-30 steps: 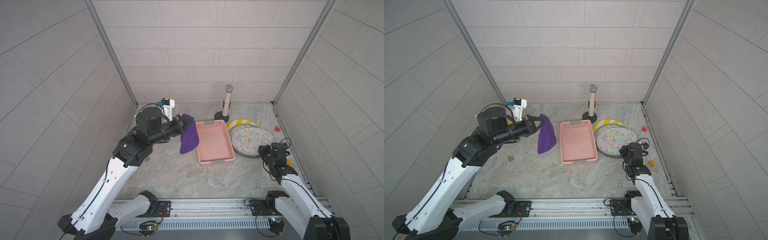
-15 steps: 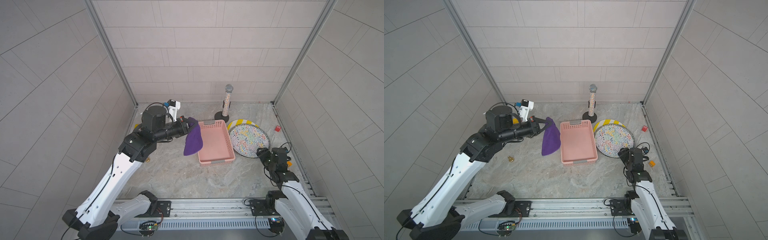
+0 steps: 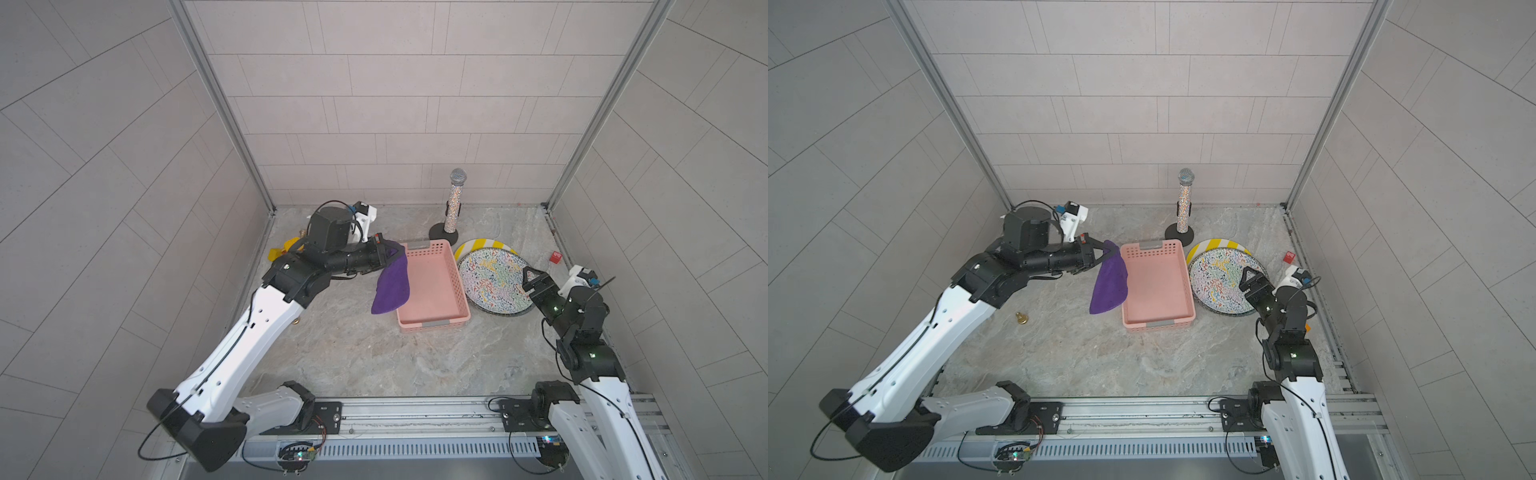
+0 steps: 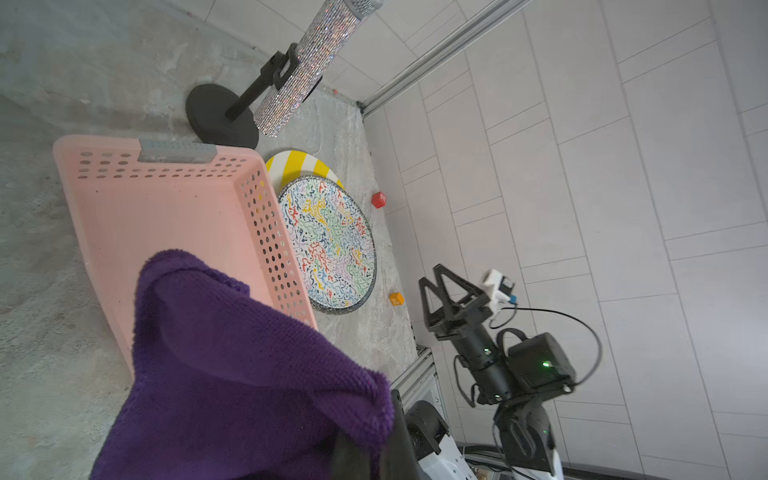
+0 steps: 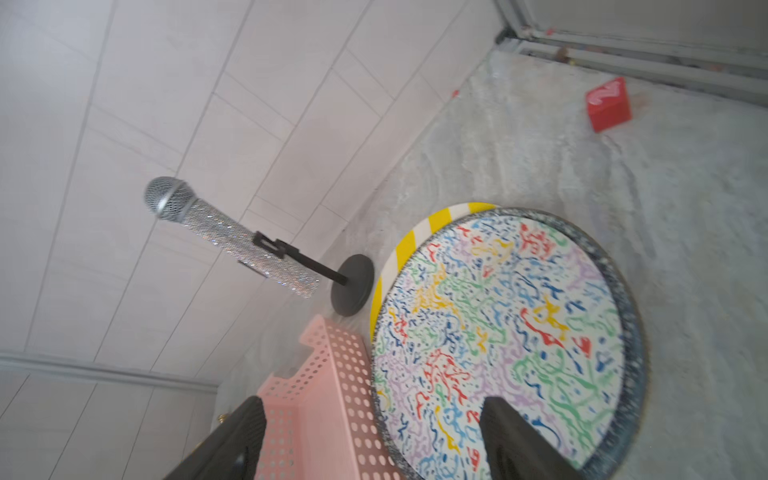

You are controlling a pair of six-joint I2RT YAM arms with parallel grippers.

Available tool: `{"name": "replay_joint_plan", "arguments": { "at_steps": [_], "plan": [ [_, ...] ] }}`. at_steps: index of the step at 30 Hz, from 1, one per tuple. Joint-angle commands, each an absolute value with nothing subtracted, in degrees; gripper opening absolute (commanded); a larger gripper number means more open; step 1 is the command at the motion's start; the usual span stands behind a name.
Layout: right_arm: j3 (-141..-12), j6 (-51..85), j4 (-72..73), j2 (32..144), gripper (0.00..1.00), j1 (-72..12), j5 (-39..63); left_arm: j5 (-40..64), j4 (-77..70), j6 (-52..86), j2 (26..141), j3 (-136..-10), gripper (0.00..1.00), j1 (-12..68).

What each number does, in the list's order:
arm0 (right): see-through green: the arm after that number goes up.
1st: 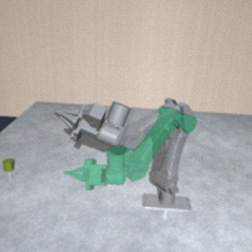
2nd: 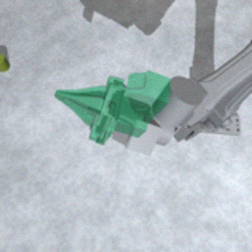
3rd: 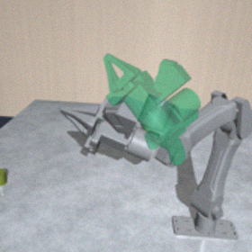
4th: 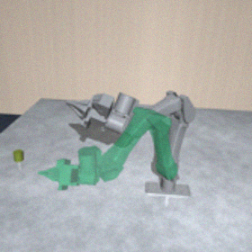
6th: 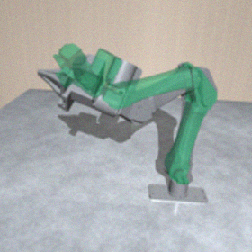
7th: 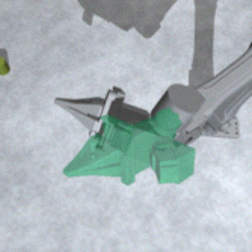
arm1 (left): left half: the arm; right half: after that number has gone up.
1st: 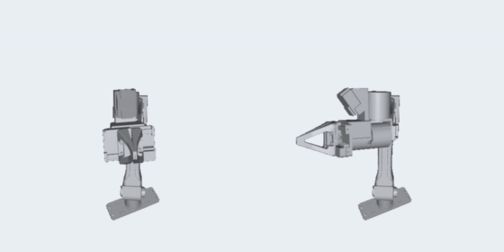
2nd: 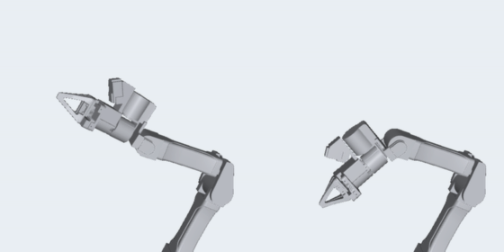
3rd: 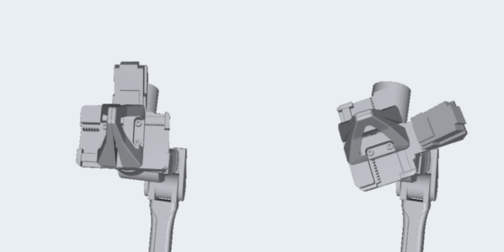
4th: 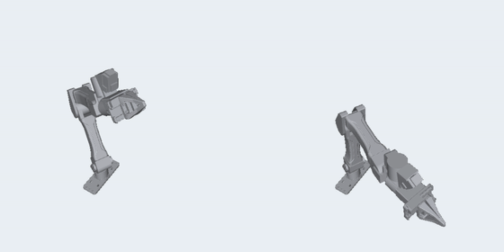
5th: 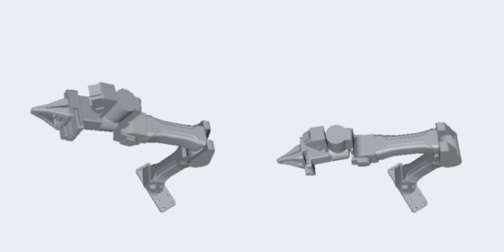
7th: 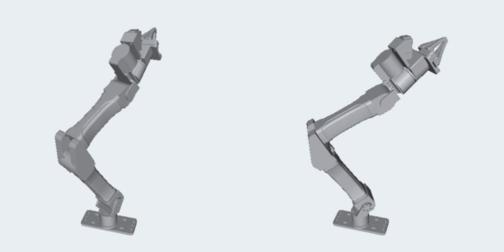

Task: Wipe the wet plate dry
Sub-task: Place the towel at the center of the board.

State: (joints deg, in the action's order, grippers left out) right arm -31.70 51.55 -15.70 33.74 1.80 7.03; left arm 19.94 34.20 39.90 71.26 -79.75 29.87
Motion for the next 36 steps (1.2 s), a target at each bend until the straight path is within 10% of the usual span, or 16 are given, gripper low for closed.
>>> {"name": "replay_joint_plan", "arguments": {
  "at_steps": [1, 9, 15, 24, 36],
  "plan": [
    [-35.26, 46.58, -13.84, 37.59, 0.86, 0.59, 14.03, 20.78, 34.85, 36.96, 76.35, -80.53, 0.00, 29.62],
    [-36.27, 40.47, -19.26, 37.46, 0.87, -0.65, 10.19, -10.32, 45.45, 42.73, 69.21, -69.64, 0.00, 25.94],
    [-32.87, 40.46, -18.00, 37.47, 0.87, -0.72, 9.40, -3.45, 36.48, 36.49, 68.69, -57.01, 0.04, 21.30],
    [-33.12, 31.12, -17.13, 42.65, 0.89, -0.79, 2.85, 3.20, 38.46, 32.56, 73.79, -59.00, 0.99, 20.22],
    [-25.59, 13.87, 3.65, 56.40, 0.93, -0.61, -16.64, -25.29, 26.77, 16.65, 45.30, -46.70, 1.00, 19.98]
  ]
}}
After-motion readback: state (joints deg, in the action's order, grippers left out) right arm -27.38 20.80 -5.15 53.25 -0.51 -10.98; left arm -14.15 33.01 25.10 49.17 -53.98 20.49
